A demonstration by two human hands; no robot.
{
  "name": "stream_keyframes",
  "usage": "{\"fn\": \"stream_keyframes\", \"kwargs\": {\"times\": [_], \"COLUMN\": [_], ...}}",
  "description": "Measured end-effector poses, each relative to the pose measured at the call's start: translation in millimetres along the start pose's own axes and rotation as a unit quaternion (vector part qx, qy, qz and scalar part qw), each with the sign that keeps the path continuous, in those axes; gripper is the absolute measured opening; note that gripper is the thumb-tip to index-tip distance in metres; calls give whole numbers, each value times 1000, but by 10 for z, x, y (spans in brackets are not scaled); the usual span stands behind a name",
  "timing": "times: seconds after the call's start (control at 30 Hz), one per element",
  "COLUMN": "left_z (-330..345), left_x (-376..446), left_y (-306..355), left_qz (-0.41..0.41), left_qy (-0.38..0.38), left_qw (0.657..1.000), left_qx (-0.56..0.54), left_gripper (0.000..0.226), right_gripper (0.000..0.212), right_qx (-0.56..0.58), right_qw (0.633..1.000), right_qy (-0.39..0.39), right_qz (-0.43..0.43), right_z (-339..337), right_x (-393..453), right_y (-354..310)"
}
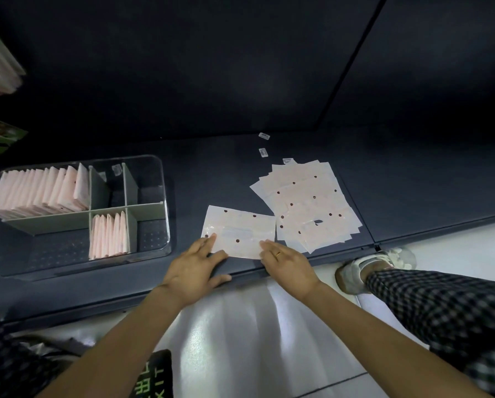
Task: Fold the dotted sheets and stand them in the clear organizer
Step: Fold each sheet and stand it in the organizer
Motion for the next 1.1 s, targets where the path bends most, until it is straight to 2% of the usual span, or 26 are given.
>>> {"fn": "stream_keyframes", "kwargs": {"times": [0.17,0.27,0.33,0.4,0.47,0.57,0.63,0.73,0.83,0.9,0.97,1.0,1.1], "left_z": [-56,-104,-158,-206,-250,-276,-263,-223,-191,-260,-333,-320,-30], "left_x": [19,41,57,67,60,44,49,61,65,29,6,10,37], "left_y": [-9,-33,-86,-134,-178,-241,-285,-335,-304,-239,-98,5,277], "left_qz": [-18,-17,-23,-29,-52,-122,-160,-211,-236,-220,-152,-108,-10], "left_qy": [24,25,35,49,72,76,68,59,70,139,207,200,70], "left_qw": [999,1000,999,997,991,972,959,936,922,934,954,967,997], "left_qx": [-11,0,-15,-48,-102,-186,-225,-276,-299,-246,-156,-117,-5], "left_gripper": [50,55,56,44,24,12,8,11,30,46,52,51,64], "right_gripper": [33,22,9,14,5,7,18,9,15,14,15,17,18], "right_qx": [-42,36,119,184,256,343,392,434,434,415,403,401,387], "right_qw": [999,996,984,969,947,909,882,851,835,839,842,841,845], "right_qy": [2,24,-21,-82,-113,-115,-102,-54,-47,-72,-85,-87,-84], "right_qz": [1,80,127,145,161,206,241,290,336,343,349,353,359], "right_z": [-9,-100,-123,-130,-146,-147,-129,-90,-27,-5,7,8,-5], "right_x": [68,149,161,137,130,174,215,311,388,431,450,449,451], "right_y": [-32,22,104,193,232,275,309,373,424,410,402,401,386]}}
Point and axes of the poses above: each hand's wrist, its own x-axis towards the middle knuckle, its own z-axis out of the palm, y = z × x, the point moved 5 cm from there along x, towards the middle knuckle, and after that the axes turned 14 degrees about x, right-handed, at the moved point
